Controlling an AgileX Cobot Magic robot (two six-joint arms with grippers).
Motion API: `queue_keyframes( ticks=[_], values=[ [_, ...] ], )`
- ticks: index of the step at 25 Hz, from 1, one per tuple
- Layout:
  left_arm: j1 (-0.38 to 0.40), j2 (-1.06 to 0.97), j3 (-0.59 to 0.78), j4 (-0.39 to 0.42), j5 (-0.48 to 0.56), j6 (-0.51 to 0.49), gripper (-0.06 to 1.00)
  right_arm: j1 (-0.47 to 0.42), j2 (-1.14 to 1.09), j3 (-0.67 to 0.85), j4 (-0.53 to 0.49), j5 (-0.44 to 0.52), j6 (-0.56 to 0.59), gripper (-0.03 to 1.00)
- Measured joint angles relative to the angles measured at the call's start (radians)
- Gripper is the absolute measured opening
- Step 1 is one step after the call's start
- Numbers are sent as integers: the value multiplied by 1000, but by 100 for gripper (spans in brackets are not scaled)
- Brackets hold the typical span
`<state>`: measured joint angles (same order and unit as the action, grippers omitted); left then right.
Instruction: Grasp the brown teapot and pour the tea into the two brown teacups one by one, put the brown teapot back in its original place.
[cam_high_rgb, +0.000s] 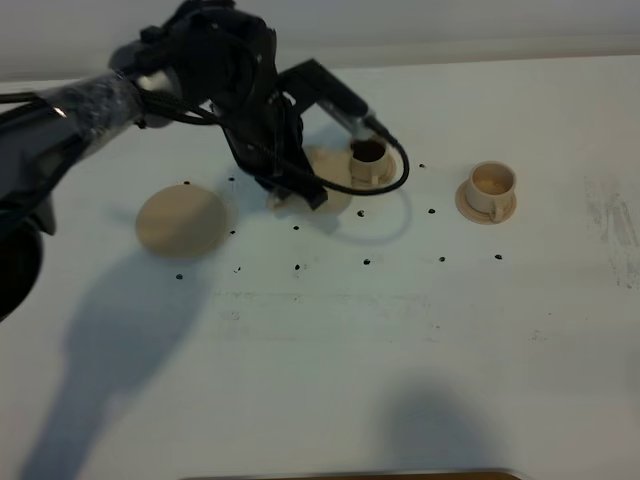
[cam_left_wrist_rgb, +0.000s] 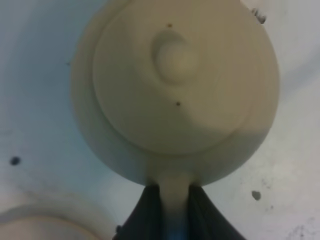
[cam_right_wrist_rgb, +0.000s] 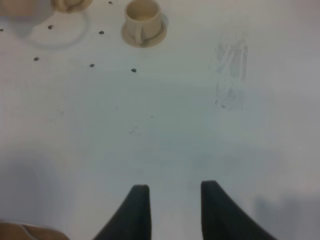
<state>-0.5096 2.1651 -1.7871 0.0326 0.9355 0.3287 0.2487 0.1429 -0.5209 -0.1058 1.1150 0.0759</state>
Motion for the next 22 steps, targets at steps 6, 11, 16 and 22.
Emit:
queue_keyframes(
  ticks=[6,11,16,22],
  values=[
    [-1,-76,-1,-1,-29,115,16,0,0,0,0,0,0,24],
    [-1,-77,-1,-1,-93,220,16,0,0,0,0,0,0,24],
    [-14,-42,-62,0,-149,274,16,0,0,0,0,0,0,24],
    [-49,64,-233,22,-146,345,16,0,0,0,0,0,0,24]
  ],
)
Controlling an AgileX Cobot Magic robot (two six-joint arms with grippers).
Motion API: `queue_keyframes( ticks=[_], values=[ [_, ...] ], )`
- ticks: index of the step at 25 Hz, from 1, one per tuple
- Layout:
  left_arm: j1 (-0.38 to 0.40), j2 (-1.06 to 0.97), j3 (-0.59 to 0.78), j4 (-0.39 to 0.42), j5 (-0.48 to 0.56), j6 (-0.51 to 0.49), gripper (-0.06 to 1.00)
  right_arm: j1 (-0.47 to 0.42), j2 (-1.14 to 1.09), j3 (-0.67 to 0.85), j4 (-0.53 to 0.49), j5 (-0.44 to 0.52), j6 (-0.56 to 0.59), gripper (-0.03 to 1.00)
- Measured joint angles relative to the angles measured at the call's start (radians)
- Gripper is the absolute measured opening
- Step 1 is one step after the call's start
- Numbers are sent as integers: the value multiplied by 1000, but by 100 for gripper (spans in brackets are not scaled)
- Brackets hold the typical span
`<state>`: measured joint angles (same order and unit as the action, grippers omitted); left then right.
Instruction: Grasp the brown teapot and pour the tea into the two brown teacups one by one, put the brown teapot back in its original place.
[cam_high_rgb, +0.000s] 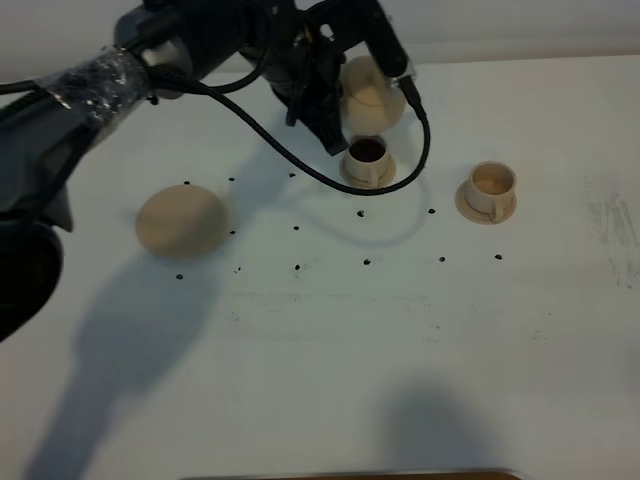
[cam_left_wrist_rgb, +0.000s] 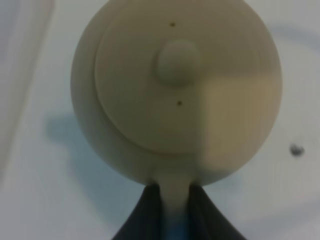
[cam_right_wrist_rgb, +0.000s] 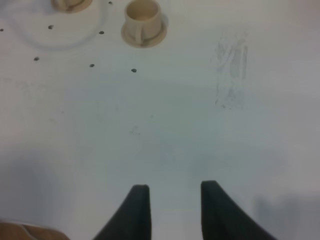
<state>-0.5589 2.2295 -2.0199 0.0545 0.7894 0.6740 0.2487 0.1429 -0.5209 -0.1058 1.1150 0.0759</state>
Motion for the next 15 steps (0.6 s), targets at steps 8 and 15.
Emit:
queue_keyframes(
  ticks=[8,15],
  values=[
    [-53,122,-149,15,-3,67,16,0,0,0,0,0,0,24],
    [-80,146,-159,66,-66,145,16,0,0,0,0,0,0,24]
  ],
)
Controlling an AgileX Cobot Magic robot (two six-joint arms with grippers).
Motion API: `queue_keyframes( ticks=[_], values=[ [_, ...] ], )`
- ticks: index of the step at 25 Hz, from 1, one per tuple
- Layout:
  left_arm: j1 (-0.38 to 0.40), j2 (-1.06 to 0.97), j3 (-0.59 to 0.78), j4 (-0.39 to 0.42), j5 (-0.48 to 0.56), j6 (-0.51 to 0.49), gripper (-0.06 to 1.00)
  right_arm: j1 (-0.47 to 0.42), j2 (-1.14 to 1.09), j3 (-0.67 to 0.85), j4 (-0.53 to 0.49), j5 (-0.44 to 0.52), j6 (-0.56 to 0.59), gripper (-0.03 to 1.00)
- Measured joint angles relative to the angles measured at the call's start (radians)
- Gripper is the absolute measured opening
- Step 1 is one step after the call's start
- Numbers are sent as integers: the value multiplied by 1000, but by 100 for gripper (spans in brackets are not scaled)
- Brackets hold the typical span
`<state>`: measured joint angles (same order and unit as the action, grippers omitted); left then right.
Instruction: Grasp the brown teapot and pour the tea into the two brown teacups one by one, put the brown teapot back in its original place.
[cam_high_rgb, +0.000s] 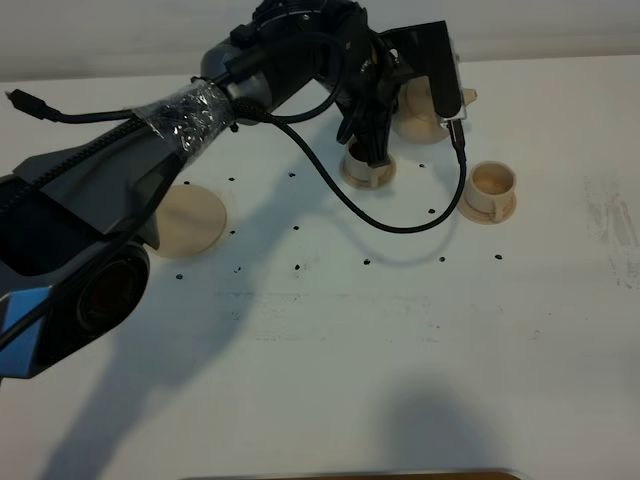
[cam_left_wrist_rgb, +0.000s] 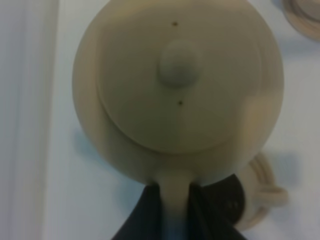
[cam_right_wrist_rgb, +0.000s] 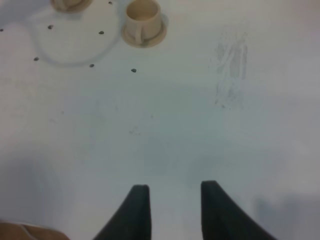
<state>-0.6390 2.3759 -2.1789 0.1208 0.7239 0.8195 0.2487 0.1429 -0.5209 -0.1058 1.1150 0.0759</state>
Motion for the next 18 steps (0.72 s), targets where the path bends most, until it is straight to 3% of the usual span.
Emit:
queue_keyframes(
  ticks=[7,18],
  values=[
    [-12,15,0,61,-78,25,16,0,0,0,0,0,0,24],
    [-54,72,0,62,-81,97,16,0,0,0,0,0,0,24]
  ],
)
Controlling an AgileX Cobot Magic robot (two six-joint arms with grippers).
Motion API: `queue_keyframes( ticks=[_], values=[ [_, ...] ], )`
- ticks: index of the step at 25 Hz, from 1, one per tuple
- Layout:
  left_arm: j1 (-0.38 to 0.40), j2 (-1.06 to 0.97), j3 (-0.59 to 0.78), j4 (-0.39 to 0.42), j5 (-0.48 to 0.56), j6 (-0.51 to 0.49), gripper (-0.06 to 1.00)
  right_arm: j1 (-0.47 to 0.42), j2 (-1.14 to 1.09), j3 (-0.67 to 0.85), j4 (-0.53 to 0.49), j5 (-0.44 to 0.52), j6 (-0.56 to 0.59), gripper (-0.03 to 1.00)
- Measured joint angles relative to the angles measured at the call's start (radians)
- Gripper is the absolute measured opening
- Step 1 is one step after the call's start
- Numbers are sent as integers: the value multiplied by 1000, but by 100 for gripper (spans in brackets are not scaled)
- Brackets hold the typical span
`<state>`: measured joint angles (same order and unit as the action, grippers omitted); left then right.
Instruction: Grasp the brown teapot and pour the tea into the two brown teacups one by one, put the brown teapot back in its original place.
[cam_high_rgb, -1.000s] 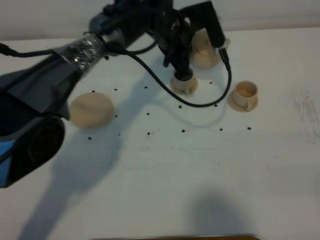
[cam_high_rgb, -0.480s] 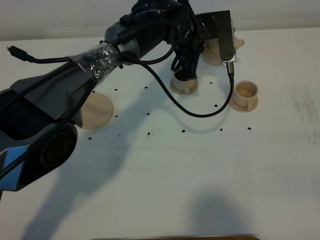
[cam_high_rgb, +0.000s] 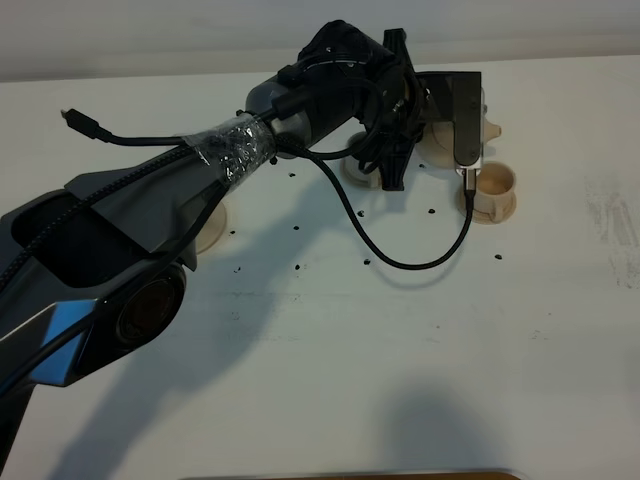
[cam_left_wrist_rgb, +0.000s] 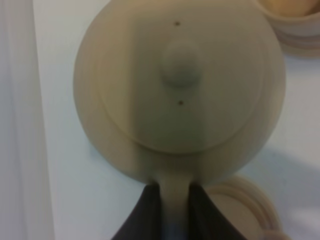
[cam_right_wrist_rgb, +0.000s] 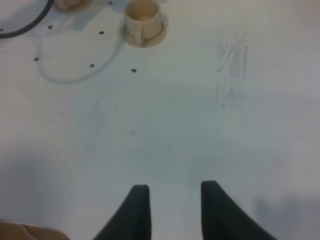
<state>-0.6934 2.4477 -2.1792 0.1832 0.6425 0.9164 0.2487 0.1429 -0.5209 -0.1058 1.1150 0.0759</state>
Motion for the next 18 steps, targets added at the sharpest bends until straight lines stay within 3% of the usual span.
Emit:
queue_keyframes(
  ticks=[18],
  values=[
    [-4,0,0,16,-5,170,16,0,0,0,0,0,0,24]
  ],
)
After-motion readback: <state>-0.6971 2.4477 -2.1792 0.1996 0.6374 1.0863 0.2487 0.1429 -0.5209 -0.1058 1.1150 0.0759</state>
